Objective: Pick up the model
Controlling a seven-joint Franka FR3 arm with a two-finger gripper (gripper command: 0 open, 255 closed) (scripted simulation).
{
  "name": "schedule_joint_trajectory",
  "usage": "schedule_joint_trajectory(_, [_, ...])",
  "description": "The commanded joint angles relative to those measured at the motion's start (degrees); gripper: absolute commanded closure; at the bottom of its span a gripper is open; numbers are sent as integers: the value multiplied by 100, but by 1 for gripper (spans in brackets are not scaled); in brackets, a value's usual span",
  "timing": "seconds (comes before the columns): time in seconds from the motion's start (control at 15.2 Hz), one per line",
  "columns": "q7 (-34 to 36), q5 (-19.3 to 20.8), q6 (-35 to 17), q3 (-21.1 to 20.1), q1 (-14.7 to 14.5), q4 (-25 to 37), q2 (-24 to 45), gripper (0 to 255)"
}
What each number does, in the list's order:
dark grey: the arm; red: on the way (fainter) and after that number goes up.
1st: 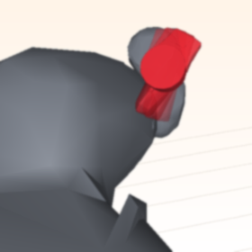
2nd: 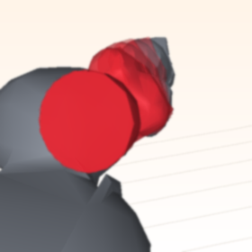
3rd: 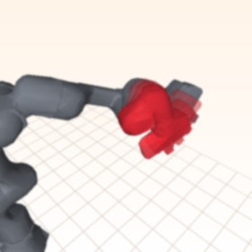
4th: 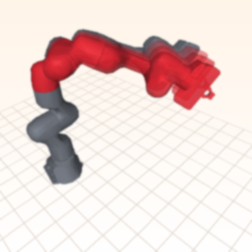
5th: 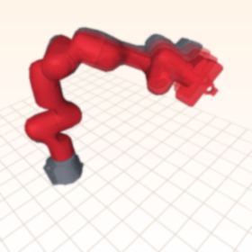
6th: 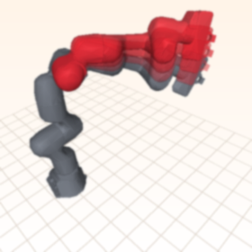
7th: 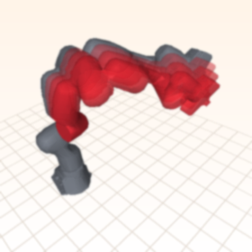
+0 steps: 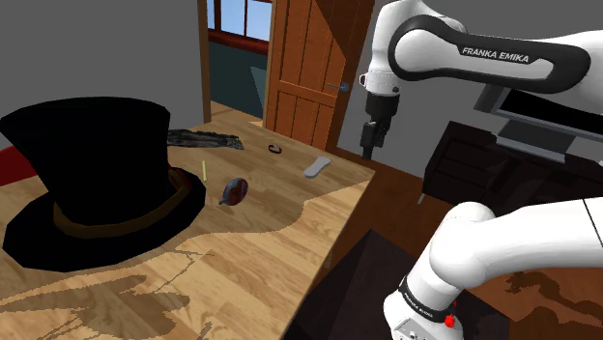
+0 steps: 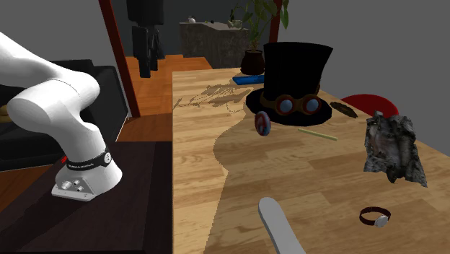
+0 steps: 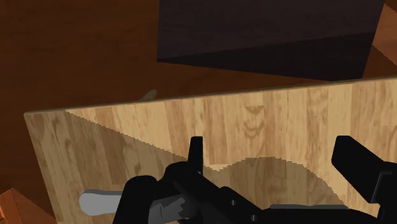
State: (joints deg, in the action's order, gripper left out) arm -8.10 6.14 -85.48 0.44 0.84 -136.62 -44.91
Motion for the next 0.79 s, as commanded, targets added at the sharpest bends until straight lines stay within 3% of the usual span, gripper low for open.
schedule_joint_trajectory(0.0, [0, 0, 0, 0, 0, 0, 0, 0])
schedule_joint_trajectory(0.73, [3055, -1090, -1248, -1316, 245, 136, 1454, 0])
